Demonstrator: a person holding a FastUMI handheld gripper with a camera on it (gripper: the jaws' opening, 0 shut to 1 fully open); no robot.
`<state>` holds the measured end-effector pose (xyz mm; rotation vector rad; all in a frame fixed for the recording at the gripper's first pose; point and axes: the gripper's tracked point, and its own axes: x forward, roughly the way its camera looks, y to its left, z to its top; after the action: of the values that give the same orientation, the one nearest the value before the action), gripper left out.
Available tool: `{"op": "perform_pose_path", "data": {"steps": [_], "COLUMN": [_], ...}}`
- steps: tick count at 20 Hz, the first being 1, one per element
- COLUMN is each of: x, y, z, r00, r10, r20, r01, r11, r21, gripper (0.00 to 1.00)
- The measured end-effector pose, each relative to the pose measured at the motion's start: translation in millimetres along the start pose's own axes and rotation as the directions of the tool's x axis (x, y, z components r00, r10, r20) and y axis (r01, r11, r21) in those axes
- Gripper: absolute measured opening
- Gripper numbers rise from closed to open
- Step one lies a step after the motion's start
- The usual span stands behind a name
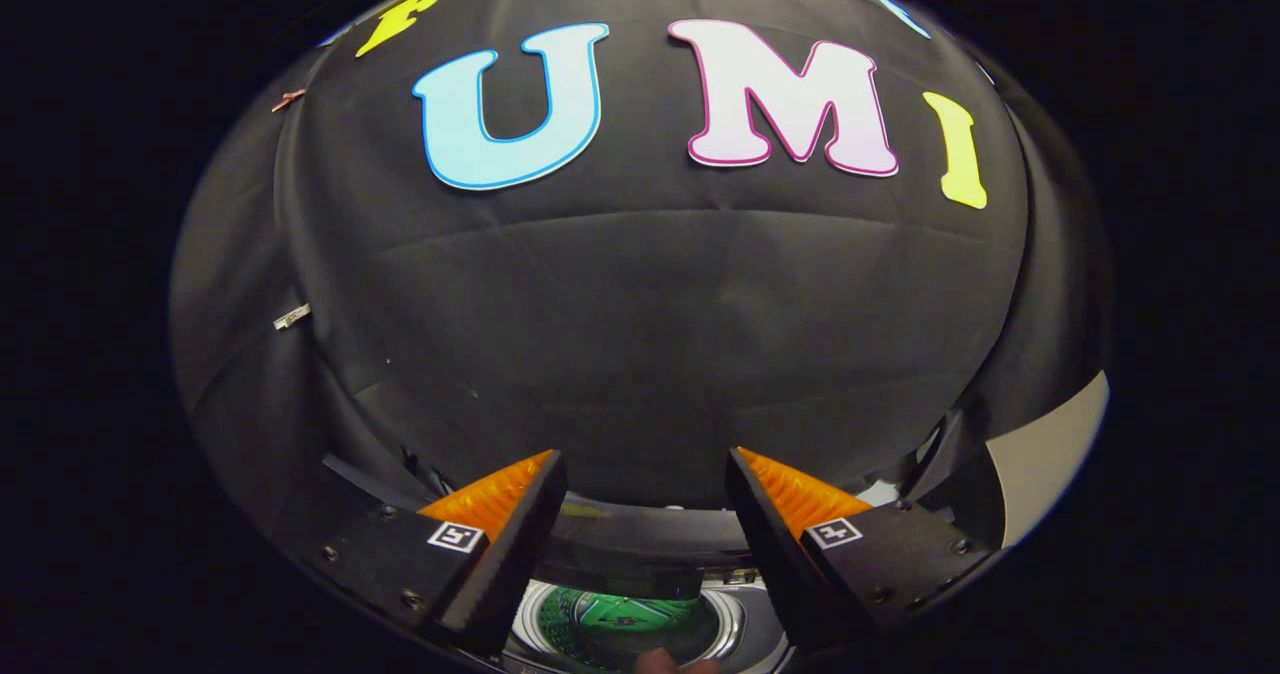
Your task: Put the clothes into the washing machine and then close the washing machine lid.
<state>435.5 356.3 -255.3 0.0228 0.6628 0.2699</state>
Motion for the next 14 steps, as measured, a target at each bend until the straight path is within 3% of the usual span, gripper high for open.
{"op": "perform_pose_path", "data": {"steps": [14], "x": [-50.5], "y": [8.5], "z": [-47.1], "r00": [0.996], "r10": [0.079], "r20": [0.049], "r01": [-0.077], "r11": [0.996], "r21": [-0.039], "gripper": [1.0]}}
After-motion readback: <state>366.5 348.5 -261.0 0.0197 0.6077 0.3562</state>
